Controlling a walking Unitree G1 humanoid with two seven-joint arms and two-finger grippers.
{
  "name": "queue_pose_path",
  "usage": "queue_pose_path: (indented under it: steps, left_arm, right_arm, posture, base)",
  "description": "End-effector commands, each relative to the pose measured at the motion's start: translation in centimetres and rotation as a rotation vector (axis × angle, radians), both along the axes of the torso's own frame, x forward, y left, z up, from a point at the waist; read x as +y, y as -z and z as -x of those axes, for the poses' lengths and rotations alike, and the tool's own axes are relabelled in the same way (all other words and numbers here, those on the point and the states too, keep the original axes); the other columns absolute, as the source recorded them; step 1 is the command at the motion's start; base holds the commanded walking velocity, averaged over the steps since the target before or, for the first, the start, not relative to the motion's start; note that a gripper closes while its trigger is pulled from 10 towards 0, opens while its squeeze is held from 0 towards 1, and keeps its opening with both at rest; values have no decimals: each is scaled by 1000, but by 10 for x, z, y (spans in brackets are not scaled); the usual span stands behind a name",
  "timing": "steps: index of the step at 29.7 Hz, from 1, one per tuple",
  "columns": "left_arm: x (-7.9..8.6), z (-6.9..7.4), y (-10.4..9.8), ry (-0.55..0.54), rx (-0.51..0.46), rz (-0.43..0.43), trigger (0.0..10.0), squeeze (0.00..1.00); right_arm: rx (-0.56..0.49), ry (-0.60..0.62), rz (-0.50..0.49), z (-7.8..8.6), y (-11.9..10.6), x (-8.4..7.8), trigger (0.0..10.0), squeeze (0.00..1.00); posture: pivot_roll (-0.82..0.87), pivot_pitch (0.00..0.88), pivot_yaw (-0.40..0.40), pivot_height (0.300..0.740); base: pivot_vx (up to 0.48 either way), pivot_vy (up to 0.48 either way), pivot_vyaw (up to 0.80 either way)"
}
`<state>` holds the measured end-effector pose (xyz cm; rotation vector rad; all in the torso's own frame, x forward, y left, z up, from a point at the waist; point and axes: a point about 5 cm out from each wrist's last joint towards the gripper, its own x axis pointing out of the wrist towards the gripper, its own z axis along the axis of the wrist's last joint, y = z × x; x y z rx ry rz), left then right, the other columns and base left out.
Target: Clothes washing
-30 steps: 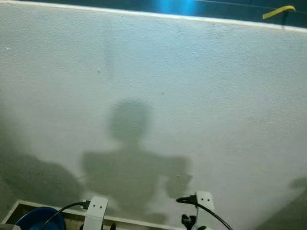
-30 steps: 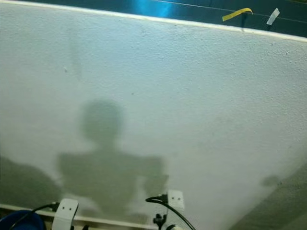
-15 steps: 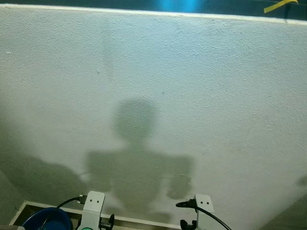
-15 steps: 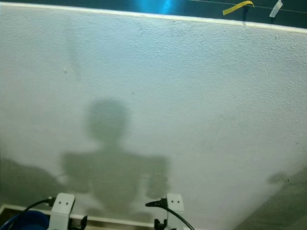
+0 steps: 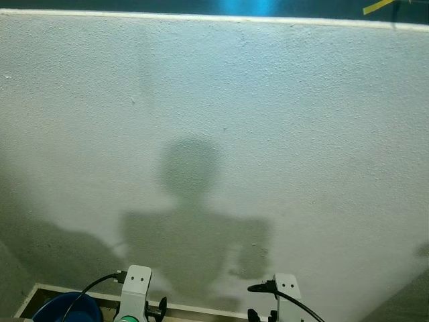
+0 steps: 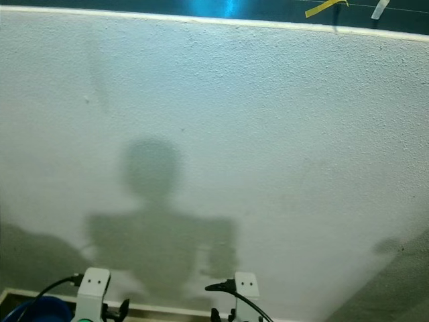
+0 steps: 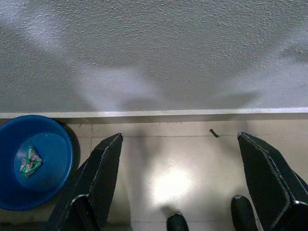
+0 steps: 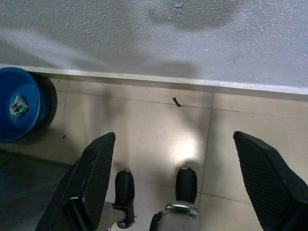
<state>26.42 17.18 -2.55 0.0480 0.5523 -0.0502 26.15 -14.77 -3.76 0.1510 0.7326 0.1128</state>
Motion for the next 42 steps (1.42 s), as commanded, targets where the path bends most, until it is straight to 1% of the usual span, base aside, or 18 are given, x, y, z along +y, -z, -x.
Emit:
queue_pose_path:
  steps: [1,4,5,6,7,18,25,26,27,42]
  left_arm:
    - [-2,7,7,4,36,5,10000,1000]
    - [-3,7,7,3,39,6,10000,1000]
    - [-3,7,7,-4,38,16,4000,1000]
    - [-3,7,7,-4,38,16,4000,1000]
    - [-3,7,7,-7,40,27,0,0]
    - [-6,5,6,-13,37,50,0,0]
    - [-6,5,6,-13,38,46,0,0]
    - [-6,5,6,-15,38,32,0,0]
    - [-7,5,6,-10,34,32,10000,1000]
    - [-9,3,5,26,34,23,10000,1000]
  right_arm:
    - [18,9,3,6,4,-4,10000,1000]
    - [9,7,5,5,3,-4,10000,1000]
    - [0,11,5,4,3,-4,1882,1000]
    - [0,11,5,4,3,-4,1882,1000]
    - [-5,21,2,3,2,-6,0,0]
    - [-14,33,18,2,1,-10,0,0]
    - [-13,24,32,2,0,-11,0,0]
    - [-10,10,38,2,1,-10,4902,1000]
    - [-9,-7,42,2,1,-9,10000,1000]
    - [-1,-12,43,2,1,-8,10000,1000]
  posture:
    - [-56,31,51,740]
    - [-56,31,51,740]
    - [-56,31,51,740]
    - [-56,31,51,740]
    - [-54,17,45,740]
    - [-59,1,37,740]
    - [-62,0,36,740]
    - [-62,0,37,740]
    - [-63,0,36,740]
    - [-57,0,35,740]
  base:
    - [0,0,0]
    - [0,0,0]
    - [0,0,0]
    - [0,0,0]
    - [0,0,0]
    - [0,0,0]
    - [0,0,0]
    - [0,0,0]
    - [0,0,0]
    - [0,0,0]
